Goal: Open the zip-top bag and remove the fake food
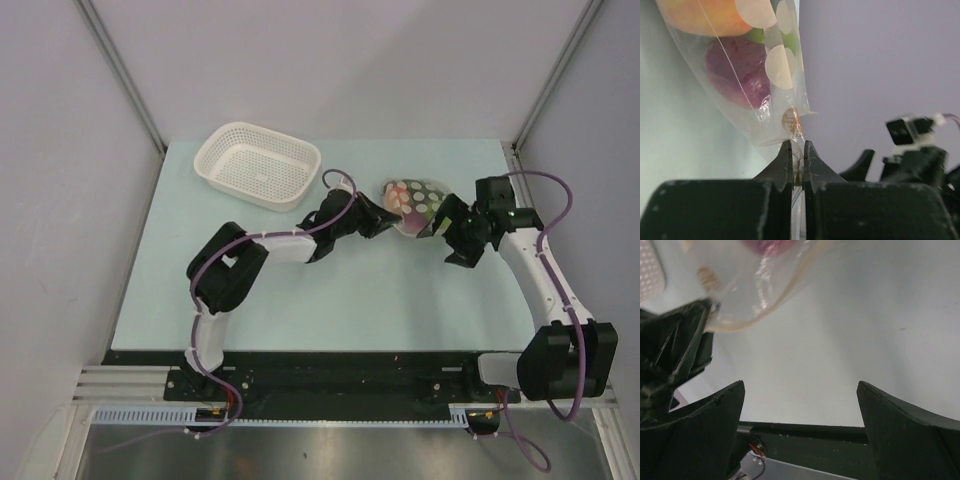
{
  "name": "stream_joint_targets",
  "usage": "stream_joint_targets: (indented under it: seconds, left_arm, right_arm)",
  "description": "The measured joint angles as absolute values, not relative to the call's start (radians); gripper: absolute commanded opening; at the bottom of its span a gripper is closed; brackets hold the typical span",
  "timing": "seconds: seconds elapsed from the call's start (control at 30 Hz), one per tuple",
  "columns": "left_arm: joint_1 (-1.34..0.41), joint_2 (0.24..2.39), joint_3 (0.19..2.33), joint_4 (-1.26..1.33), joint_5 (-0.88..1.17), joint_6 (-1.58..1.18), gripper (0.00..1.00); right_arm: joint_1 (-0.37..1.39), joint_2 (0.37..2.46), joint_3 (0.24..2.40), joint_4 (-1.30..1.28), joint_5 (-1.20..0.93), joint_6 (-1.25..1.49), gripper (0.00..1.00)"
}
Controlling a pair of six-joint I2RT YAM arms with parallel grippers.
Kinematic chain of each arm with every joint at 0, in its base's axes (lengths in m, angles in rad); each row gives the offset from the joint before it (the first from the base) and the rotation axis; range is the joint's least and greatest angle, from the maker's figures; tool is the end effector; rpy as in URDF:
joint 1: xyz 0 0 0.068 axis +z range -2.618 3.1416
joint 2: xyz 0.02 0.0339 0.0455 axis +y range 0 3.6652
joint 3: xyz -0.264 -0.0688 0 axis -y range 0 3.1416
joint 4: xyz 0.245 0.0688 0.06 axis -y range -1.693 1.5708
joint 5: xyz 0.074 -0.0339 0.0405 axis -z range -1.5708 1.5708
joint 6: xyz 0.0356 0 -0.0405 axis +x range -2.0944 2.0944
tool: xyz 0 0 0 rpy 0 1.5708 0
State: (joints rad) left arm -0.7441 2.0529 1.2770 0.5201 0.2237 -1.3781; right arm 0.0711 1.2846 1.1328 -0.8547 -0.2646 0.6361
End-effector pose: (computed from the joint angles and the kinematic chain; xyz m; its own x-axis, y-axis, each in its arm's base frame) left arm 0.3364 -0.3204 0.1911 -0.8388 -0.5286 -0.1302 -0.0260 0.2777 -0.9603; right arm 0.2534 0.0274 0.2975 -0.8016 0.5177 -0.2989 0.3333 0.8021 0.4955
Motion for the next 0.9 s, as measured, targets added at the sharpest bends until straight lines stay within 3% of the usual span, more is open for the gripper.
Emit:
stream_joint_targets:
  seconds: [0.2, 0.4, 0.57, 0.8, 0.9]
  left_arm:
    - [-0.786, 2.041, 1.23, 0.537, 0.247, -1.388, 0.0]
    - [-0.804, 1.977, 1.136, 0.537, 0.28, -1.417, 0.05]
    - [-0.805, 1.901, 1.05, 0.533, 0.313, -1.43, 0.13]
    - [-0.805, 1.899, 1.05, 0.543, 0.374, -1.433, 0.14]
    - [-0.805, 1.899, 1.05, 0.545, 0.382, -1.435, 0.14]
  right_arm:
    - [0.004, 1.281, 0.995, -0.811, -0.275, 0.725, 1.0]
    - [-0.016, 1.297, 0.988, -0.754, -0.298, 0.729, 1.0]
    - [-0.018, 1.367, 0.988, -0.696, -0.318, 0.733, 0.93]
    - [0.012, 1.408, 0.975, -0.644, -0.341, 0.738, 0.91]
    - [0.036, 1.406, 0.963, -0.634, -0.335, 0.741, 0.81]
